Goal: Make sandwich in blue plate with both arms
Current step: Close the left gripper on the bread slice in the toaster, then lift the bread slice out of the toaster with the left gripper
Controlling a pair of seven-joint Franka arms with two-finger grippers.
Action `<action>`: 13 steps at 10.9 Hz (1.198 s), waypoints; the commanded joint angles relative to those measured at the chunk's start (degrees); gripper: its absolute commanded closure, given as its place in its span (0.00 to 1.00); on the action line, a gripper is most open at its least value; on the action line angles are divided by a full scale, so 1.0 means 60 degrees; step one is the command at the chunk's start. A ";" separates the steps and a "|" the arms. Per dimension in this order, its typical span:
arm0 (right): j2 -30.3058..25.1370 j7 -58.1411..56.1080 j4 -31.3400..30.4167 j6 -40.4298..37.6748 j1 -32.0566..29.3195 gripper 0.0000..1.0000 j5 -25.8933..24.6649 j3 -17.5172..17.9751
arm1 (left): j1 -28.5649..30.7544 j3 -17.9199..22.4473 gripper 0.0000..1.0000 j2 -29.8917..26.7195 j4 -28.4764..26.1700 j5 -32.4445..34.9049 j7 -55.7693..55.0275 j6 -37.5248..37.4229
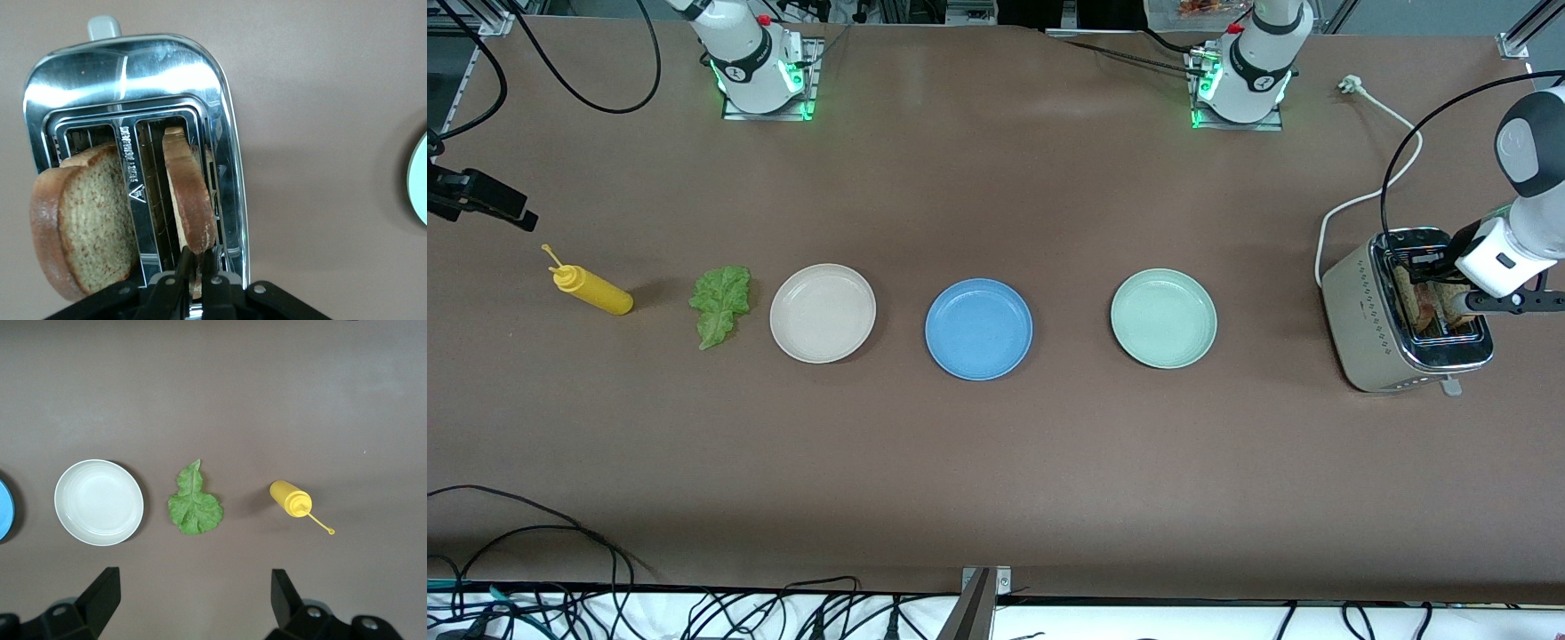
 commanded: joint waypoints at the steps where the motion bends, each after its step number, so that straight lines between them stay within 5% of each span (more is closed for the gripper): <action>1: 0.0074 -0.0081 0.0243 -0.0183 -0.0025 0.00 0.0174 -0.0005 | -0.0033 -0.0027 1.00 -0.0241 0.0781 0.0070 0.0134 -0.1122; 8: 0.0074 -0.0081 0.0243 -0.0169 -0.0025 0.00 0.0174 -0.0005 | -0.0224 -0.0188 1.00 -0.0694 0.2234 -0.0560 0.0178 -0.2635; 13: 0.0074 -0.0081 0.0243 -0.0169 -0.0025 0.00 0.0174 -0.0005 | -0.0355 -0.0203 1.00 -0.0695 0.2514 -0.2168 0.0163 -0.2797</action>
